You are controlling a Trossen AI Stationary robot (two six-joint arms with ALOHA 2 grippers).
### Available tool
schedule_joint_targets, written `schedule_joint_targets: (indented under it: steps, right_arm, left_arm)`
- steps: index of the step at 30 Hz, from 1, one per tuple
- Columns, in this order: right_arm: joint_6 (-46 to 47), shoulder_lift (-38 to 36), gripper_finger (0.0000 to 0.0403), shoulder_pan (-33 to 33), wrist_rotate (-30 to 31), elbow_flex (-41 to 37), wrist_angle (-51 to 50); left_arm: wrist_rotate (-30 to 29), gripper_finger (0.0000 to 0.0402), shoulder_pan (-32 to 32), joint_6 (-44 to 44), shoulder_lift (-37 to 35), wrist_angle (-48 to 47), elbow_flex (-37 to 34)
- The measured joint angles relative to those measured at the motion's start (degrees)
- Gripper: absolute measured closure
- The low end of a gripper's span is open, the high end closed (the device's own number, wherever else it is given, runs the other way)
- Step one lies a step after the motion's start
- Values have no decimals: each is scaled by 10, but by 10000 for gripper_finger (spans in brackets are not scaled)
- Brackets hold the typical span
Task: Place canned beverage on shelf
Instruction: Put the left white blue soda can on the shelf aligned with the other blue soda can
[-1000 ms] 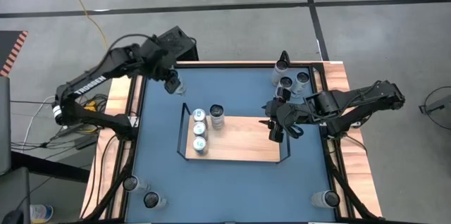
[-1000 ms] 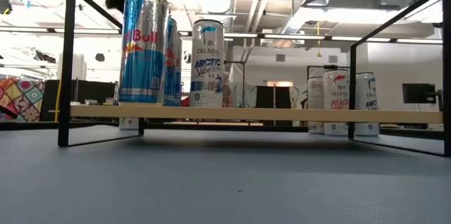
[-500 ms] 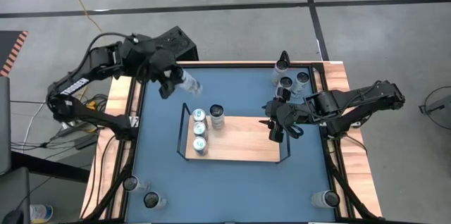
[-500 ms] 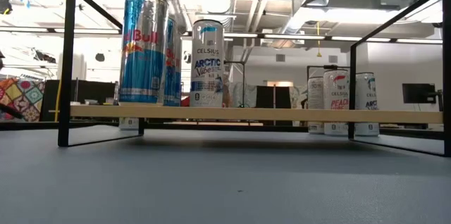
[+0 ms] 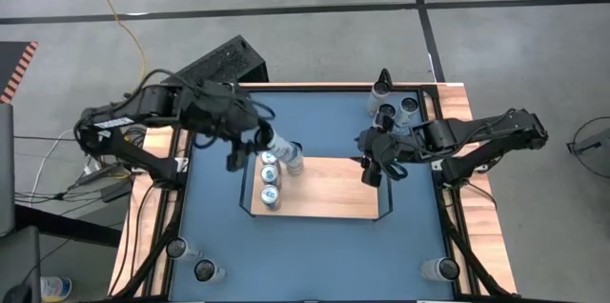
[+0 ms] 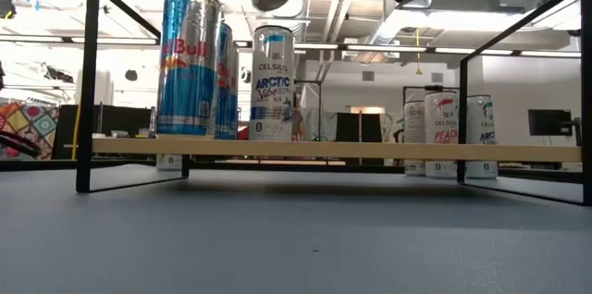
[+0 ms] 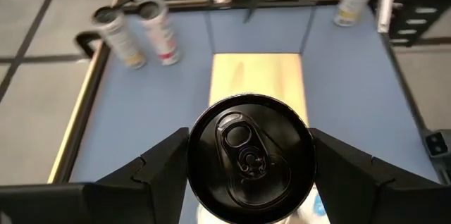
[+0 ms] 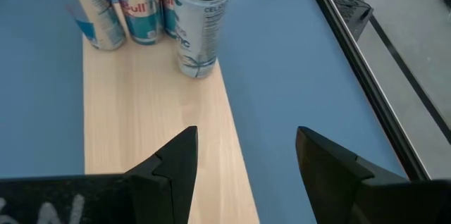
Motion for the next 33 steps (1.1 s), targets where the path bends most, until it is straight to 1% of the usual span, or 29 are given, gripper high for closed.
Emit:
schedule_joint_targets:
  steps: [7, 10, 14, 16, 19, 26, 28, 31, 33]
  right_arm:
    - [0, 0, 184, 0, 0, 0, 0]
    - [0, 0, 184, 0, 0, 0, 0]
    - [0, 0, 184, 0, 0, 0, 0]
    - [0, 0, 184, 0, 0, 0, 0]
    - [0, 0, 184, 0, 0, 0, -1]
    - [0, 0, 184, 0, 0, 0, -1]
    - [0, 0, 184, 0, 0, 0, -1]
    - [0, 0, 184, 0, 0, 0, -1]
    - [0, 0, 184, 0, 0, 0, -1]
  left_arm:
    - [-8, 168, -67, 17, 84, -19, 71]
    - [-26, 168, -84, 35, 116, -45, 85]
    - [-26, 168, -81, 32, 149, -82, 85]
    - [-17, 168, -76, 28, 163, -91, 85]
    - [-23, 168, -75, 40, 179, -96, 85]
    - [-13, 168, -68, 54, 177, -55, 70]
    - [-12, 168, -63, 55, 177, -57, 57]
    - [15, 168, -53, 60, 177, -42, 34]
    - [17, 168, -50, 60, 178, -29, 16]
